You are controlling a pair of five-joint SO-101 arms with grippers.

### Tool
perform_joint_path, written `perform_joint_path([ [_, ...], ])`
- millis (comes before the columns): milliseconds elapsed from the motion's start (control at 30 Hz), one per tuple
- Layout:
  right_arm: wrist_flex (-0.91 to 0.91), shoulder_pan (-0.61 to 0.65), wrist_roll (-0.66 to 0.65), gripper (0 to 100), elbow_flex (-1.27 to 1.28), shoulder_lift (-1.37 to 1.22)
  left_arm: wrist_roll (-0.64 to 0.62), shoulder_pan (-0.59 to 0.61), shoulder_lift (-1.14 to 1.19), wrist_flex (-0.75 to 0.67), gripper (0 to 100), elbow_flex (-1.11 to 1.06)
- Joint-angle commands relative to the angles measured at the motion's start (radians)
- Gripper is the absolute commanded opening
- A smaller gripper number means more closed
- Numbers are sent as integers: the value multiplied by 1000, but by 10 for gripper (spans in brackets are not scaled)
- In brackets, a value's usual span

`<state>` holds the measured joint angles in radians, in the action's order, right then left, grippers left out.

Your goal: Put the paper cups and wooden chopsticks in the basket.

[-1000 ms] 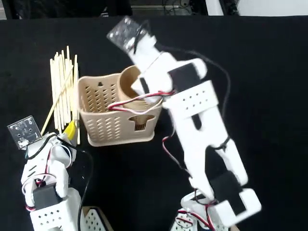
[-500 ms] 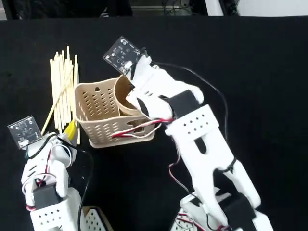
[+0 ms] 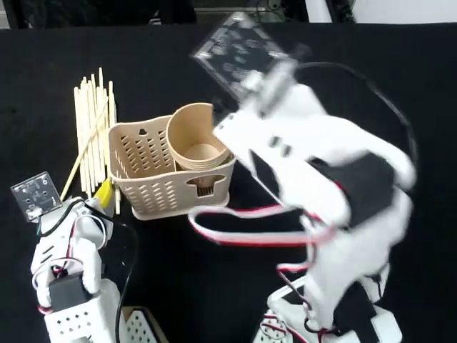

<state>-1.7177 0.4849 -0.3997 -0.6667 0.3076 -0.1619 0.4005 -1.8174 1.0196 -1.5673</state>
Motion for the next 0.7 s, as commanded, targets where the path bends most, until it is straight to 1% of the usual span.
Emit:
perform_joint_path([
  [0, -49, -155, 15, 34, -156, 68, 8, 79, -5, 6, 278, 114],
  [67, -49, -242, 14, 32, -88, 130, 12, 102, -3, 41, 279, 182],
  [167, -49, -345, -11, 31, 96, 251, 78, 94, 48, 49, 279, 248],
  [233, -43, -417, -12, 31, 251, 331, 132, 77, 132, 14, 279, 278],
  [333, -3, -532, -17, 31, 484, 430, 245, 53, 336, -15, 279, 371],
  [400, 80, -598, -14, 31, 664, 481, 298, 51, 508, -17, 279, 469],
  [533, 324, -694, -12, 12, 1041, 529, 339, 53, 888, -11, 279, 713],
  [667, 574, -717, -12, 12, 1374, 527, 397, 45, 1280, 32, 279, 997],
])
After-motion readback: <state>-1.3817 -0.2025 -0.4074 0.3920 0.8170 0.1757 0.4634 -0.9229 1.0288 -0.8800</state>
